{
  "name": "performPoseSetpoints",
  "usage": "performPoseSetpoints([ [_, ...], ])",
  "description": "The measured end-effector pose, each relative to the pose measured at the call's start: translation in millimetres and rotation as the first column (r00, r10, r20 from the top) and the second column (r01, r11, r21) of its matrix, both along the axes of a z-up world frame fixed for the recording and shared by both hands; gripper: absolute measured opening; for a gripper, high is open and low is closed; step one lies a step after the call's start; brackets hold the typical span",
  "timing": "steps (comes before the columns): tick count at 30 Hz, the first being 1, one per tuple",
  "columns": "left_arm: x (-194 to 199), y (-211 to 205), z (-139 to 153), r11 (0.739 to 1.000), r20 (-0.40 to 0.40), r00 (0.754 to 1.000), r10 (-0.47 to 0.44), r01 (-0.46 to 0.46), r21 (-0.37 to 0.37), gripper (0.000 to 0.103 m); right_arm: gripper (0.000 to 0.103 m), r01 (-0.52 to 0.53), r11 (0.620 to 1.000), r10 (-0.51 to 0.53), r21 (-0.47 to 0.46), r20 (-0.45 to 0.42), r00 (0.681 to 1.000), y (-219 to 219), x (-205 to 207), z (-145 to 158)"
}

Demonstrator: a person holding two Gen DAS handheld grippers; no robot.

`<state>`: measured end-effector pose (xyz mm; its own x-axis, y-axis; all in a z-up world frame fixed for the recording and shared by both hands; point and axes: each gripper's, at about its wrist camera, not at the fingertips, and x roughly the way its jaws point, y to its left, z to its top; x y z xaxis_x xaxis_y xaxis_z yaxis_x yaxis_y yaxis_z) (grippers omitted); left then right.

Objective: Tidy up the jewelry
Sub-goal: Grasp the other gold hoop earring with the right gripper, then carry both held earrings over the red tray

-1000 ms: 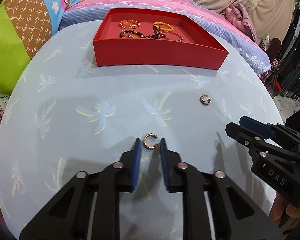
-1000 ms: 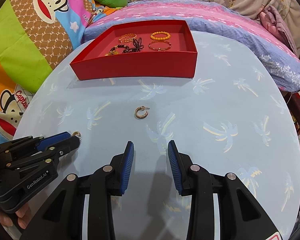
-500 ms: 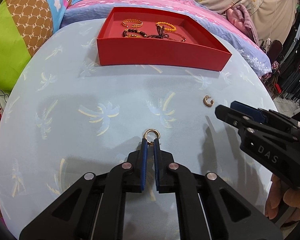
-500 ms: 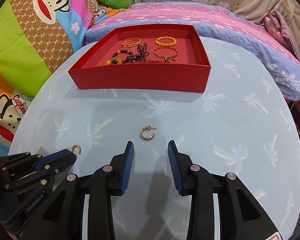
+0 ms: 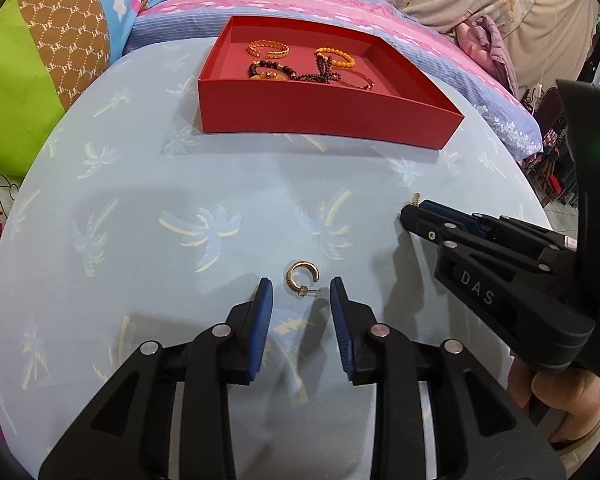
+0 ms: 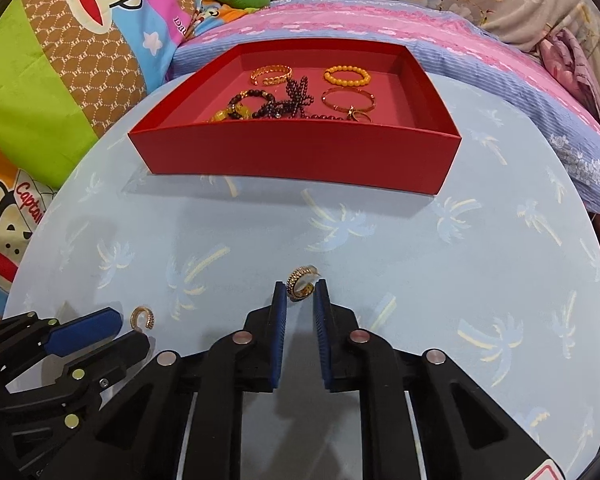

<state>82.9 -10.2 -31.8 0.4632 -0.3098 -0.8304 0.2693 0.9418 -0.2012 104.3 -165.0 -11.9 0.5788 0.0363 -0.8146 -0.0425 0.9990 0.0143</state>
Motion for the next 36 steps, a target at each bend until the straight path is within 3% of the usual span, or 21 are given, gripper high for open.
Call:
performPoseSetpoints([
  [9,7.6,-9.3,-0.3,1.000,0.006,1.000,-0.013,0.013,0.014,0.027,0.005,0.010,1.000,-0.010,0.019,-0.003,1.000,-6.1,-1.6,-0.7],
  [12,7.8,-11.7,-0.9,0.999,0.002,0.999,-0.032,0.032,0.012,0.017,0.005,0.017,1.000,-0.017,0.025,-0.006,1.000,-8.8,-6.0,-0.3],
  [36,-16.5,-10.1,10.9,0.999,0.005,0.999,-0.044,0.044,-0.016,0.016,0.005,0.056,0.995,-0.056,0.077,0.001,0.998,-26.4,-56.0,12.6],
])
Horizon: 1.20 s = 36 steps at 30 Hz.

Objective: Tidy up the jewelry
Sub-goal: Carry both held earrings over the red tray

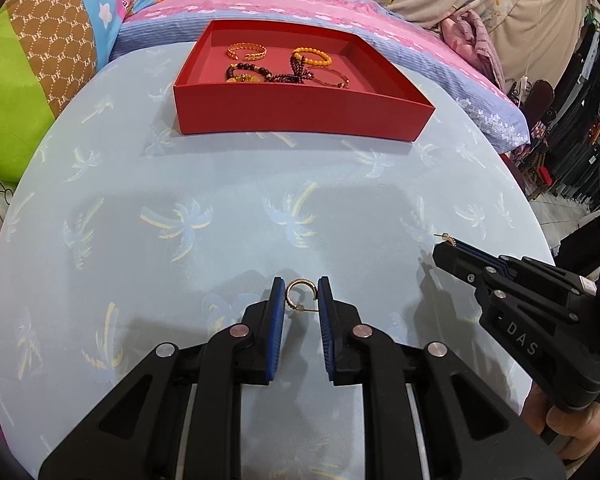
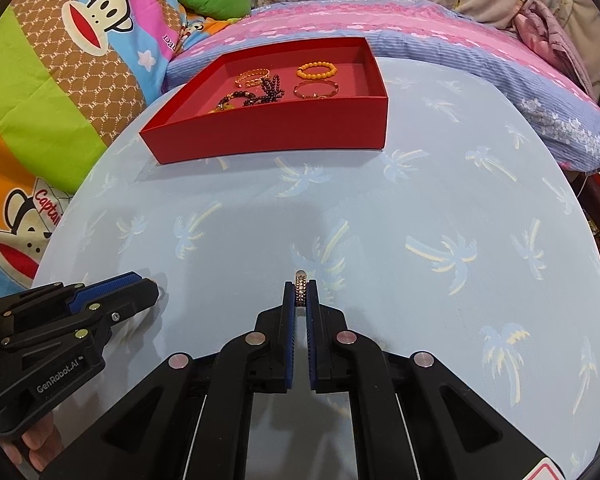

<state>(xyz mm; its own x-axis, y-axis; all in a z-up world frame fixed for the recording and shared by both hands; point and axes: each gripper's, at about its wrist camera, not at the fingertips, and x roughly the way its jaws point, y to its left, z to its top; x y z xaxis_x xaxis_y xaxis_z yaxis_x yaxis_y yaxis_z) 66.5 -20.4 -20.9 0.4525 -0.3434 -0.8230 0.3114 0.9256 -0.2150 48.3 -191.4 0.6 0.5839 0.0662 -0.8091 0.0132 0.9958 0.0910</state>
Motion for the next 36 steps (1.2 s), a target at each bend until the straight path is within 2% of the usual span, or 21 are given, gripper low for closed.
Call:
performPoseSetpoints([
  [10,-16.0,8.1,19.8,1.000,0.031,1.000,0.000,0.001,-0.031,0.016,0.005,0.000,1.000,0.000,0.008,0.024,1.000,-1.8,-23.4,13.1],
  [20,-23.5,8.5,55.1,0.998,0.093,0.996,-0.010,0.015,-0.061,0.016,0.005,-0.017,1.000,0.015,0.022,0.092,0.996,2.1,-28.3,45.1],
  [28,-8.5,4.8,87.0,0.997,0.154,0.988,-0.008,0.020,-0.072,0.016,0.005,-0.036,0.999,0.033,0.020,0.155,0.987,4.4,-12.8,73.6],
  [36,23.5,0.8,107.8,0.997,0.197,0.980,0.005,0.010,-0.074,0.016,0.005,-0.054,0.998,0.051,0.011,0.202,0.978,7.2,15.1,94.9],
])
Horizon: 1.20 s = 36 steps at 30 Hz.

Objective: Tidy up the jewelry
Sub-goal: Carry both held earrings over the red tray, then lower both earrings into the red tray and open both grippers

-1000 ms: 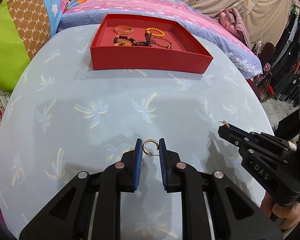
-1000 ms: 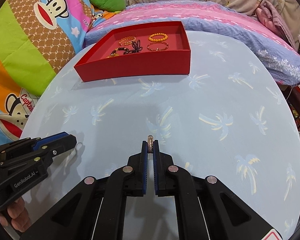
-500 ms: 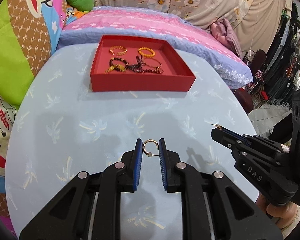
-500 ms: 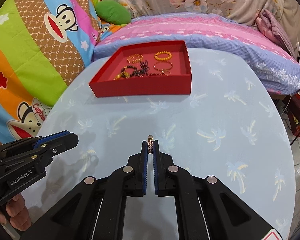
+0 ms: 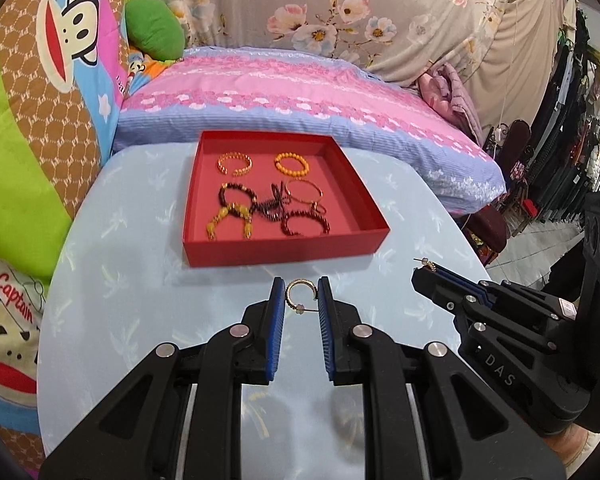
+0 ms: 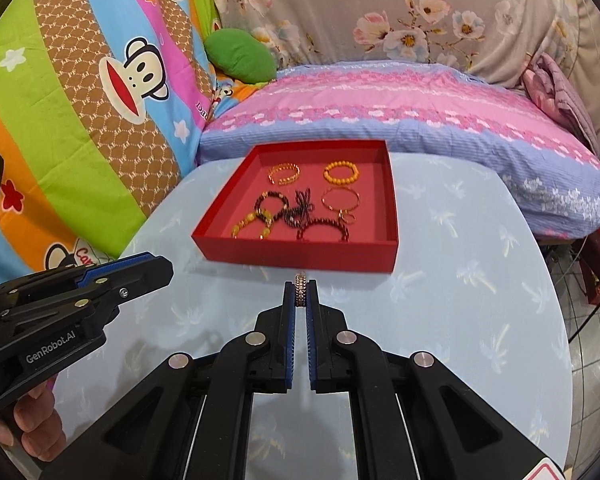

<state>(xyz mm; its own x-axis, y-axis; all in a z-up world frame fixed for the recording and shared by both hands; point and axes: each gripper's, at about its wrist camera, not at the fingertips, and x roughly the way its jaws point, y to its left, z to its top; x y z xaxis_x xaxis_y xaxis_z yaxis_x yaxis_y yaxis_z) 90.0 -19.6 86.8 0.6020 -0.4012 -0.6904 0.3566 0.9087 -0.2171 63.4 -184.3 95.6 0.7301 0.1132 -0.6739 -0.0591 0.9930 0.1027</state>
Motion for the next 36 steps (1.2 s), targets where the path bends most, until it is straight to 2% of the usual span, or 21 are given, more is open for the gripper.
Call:
performPoseSetpoints([
  [8,37.9,-6.3,13.8,1.000,0.040,0.999,0.003,-0.002,-0.008,0.016,0.005,-0.005,1.000,0.005,0.006,0.028,1.000,-0.3,36.1,11.6],
  [15,79.8,-11.7,9.7,1.000,0.041,0.999,0.013,-0.013,0.001,0.016,0.005,-0.009,1.000,0.010,-0.007,0.031,0.999,-1.6,77.7,10.9],
  [26,158.2,-29.4,-12.0,0.999,0.019,1.000,0.020,-0.021,0.043,0.016,0.005,0.004,1.000,-0.004,0.001,0.004,1.000,-8.7,157.4,0.1],
  [36,210.2,-46.0,-39.1,0.995,-0.009,0.999,0.034,-0.033,0.093,0.016,0.005,0.017,1.000,-0.017,-0.012,-0.032,0.999,-14.7,214.2,-19.3],
])
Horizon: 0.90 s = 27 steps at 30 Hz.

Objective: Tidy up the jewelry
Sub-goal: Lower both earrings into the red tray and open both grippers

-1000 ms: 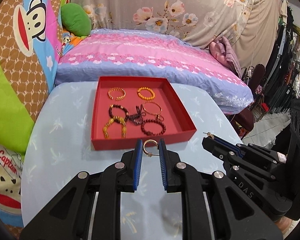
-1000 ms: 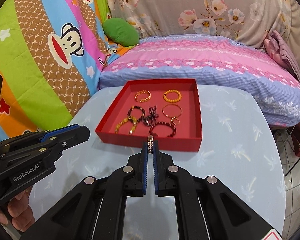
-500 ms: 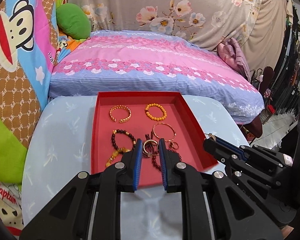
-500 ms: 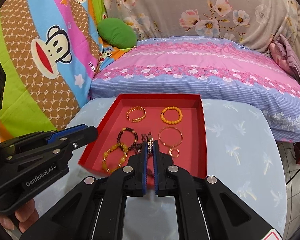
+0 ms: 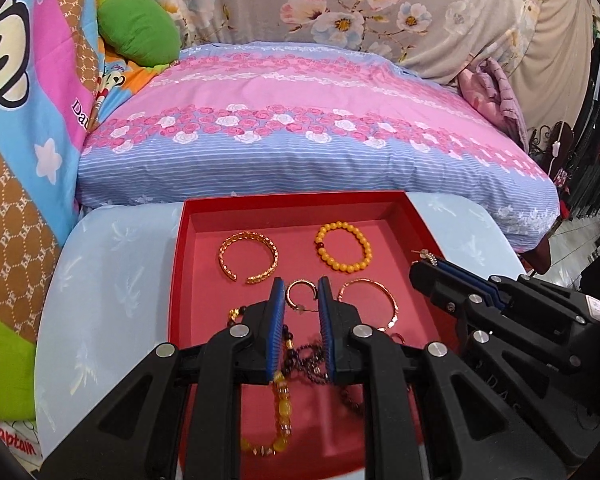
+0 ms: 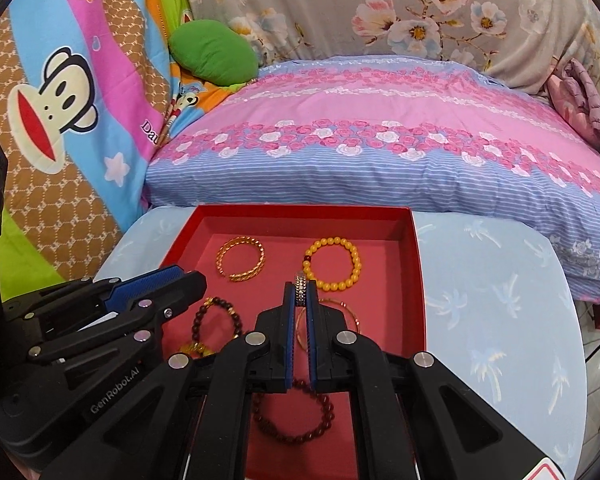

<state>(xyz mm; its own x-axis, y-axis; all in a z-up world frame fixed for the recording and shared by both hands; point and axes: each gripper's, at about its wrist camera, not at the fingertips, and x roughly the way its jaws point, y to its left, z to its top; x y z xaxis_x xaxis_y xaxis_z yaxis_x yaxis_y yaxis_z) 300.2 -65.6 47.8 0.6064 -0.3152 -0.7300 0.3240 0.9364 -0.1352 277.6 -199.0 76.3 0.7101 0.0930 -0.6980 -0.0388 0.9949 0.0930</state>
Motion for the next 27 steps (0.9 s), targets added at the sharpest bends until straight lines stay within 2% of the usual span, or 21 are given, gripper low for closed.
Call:
performPoseSetpoints([
  [13,51.1,-9.7,-26.7,0.999,-0.047,0.999,0.023,-0.021,0.045,0.016,0.005,0.006,1.000,-0.007,-0.016,-0.059,0.998,-4.0,51.2,-24.6],
  [23,58.3,-12.8,-43.5,0.998,-0.084,0.996,0.030,-0.026,0.054,0.017,0.005,0.010,1.000,-0.011,-0.010,-0.097,0.995,-5.4,57.2,-38.0],
  [27,58.0,-13.0,-43.4,0.998,-0.086,0.996,0.034,-0.029,0.056,0.020,0.012,0.013,1.000,-0.014,-0.014,-0.092,0.996,-5.7,56.1,-37.8],
])
